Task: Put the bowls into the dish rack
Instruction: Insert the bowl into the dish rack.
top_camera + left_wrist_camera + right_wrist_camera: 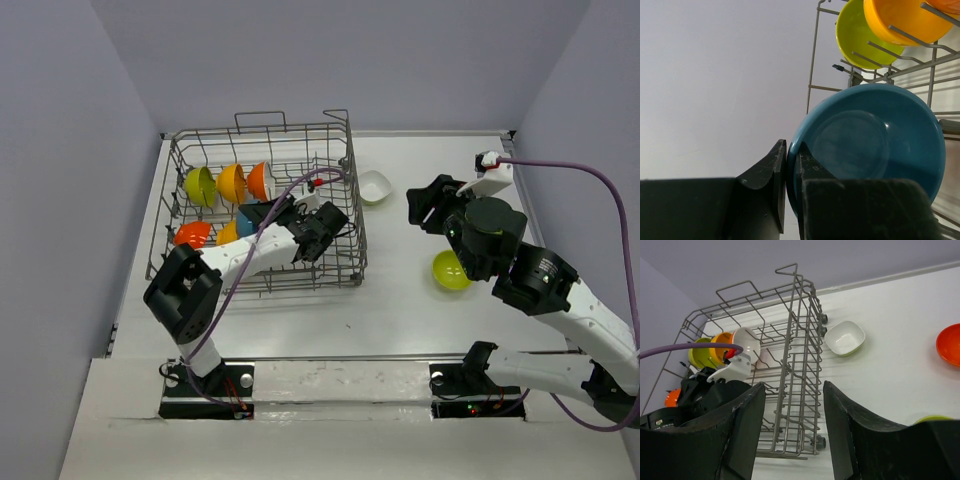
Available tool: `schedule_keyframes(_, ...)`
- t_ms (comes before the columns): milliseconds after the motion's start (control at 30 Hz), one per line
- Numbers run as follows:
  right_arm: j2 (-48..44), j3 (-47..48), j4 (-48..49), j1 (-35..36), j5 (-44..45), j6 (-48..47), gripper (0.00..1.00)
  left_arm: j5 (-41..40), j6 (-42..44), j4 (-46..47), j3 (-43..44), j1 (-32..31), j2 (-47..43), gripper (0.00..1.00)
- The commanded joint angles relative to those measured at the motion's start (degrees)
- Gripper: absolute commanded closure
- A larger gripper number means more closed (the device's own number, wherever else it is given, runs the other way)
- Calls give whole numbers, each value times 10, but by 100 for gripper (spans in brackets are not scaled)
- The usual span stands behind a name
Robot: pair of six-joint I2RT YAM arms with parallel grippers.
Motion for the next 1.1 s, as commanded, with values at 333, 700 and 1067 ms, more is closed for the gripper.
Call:
schedule_keyframes(333,-7,5,24,3,11,-9,44,13,-65,-58,48,4,26,100)
schedule_keyframes(700,-12,2,24,3,14,-13,44,20,-92,-84,61,4,41,100)
schedule_keyframes(1067,-13,1,24,3,15,-16,44,24,-90,-85,64,2,53,100)
